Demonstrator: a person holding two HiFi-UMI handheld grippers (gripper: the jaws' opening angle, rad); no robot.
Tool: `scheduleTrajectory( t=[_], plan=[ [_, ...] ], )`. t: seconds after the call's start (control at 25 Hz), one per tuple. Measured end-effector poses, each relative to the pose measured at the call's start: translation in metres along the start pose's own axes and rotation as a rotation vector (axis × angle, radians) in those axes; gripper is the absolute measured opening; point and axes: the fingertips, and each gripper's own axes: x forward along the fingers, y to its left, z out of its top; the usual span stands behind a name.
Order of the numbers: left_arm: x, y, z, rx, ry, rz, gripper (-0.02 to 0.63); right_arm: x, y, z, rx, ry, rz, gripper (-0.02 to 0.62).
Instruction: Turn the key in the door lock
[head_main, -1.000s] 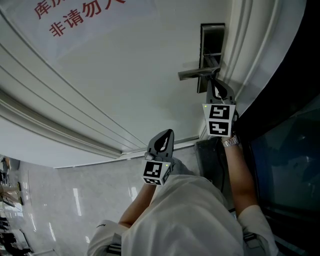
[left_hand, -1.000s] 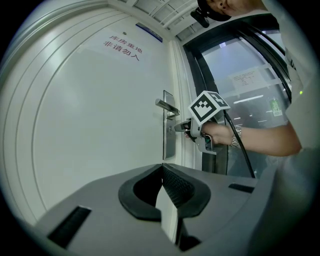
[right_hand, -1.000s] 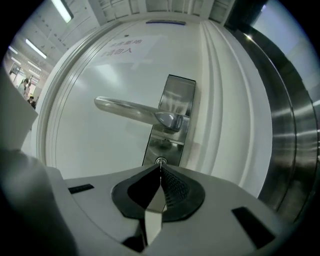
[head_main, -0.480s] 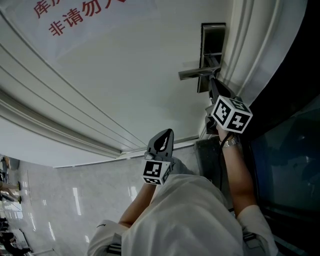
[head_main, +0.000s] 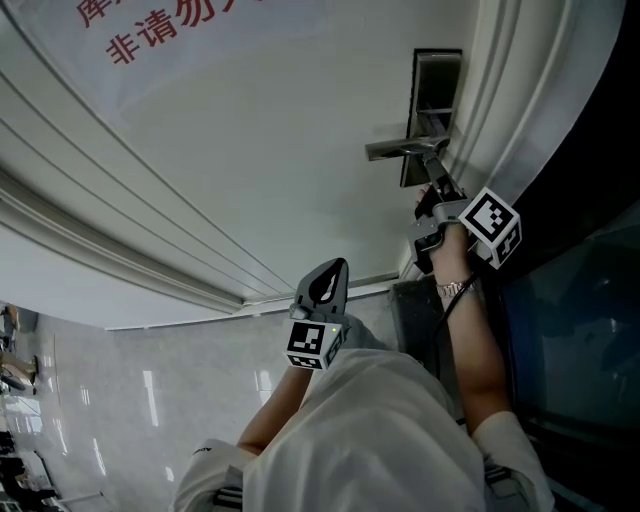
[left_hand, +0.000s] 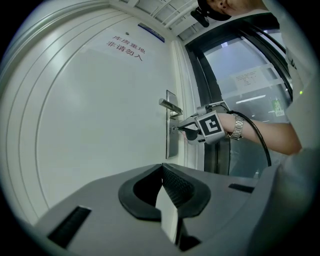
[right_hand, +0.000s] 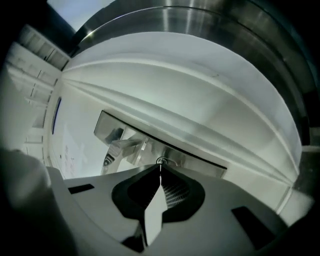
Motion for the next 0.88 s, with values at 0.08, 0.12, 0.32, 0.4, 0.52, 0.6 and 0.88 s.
scheduleTrajectory(
  t=[0.08, 0.12, 0.32, 0.4, 0.52, 0.6, 0.88],
  plan=[
    [-0.0001, 0.0009, 0.0030, 0.001, -0.008, 0.002, 0.009, 0.0002, -0.0012, -0.0005, 0.116, -0.007, 0.026, 0.008],
    [-0.0002, 0.0014, 0.0036, 0.000, -0.010, 0.003, 0.009, 0.0007, -0.0030, -0.0008, 0.182, -0.009, 0.044, 0.008],
    [-0.0012, 0.0012, -0.0026, -0.002, 0.006, -0.001, 0.009, 0.0011, -0.0039, -0.0003, 0.351, -0.015, 0.094, 0.008],
    [-0.0019, 0.0012, -0.0027, -0.002, 0.007, -0.001, 0.009, 0.0008, -0.0041, -0.0005, 0.361, -0.018, 0.096, 0.008],
    [-0.0026, 0.0028, -0.0040, -0.001, 0.016, 0.002, 0.009, 0.0001, -0.0057, -0.0010, 0.430, -0.025, 0.105, 0.008],
    [-0.0021, 0.0039, -0.0017, 0.001, 0.006, 0.003, 0.009, 0.0010, -0.0060, -0.0012, 0.481, -0.028, 0.116, 0.008],
    [-0.0014, -0.0006, 0.0006, 0.008, -0.003, -0.009, 0.009, 0.0000, -0.0061, -0.0003, 0.459, -0.050, 0.111, 0.008]
  ],
)
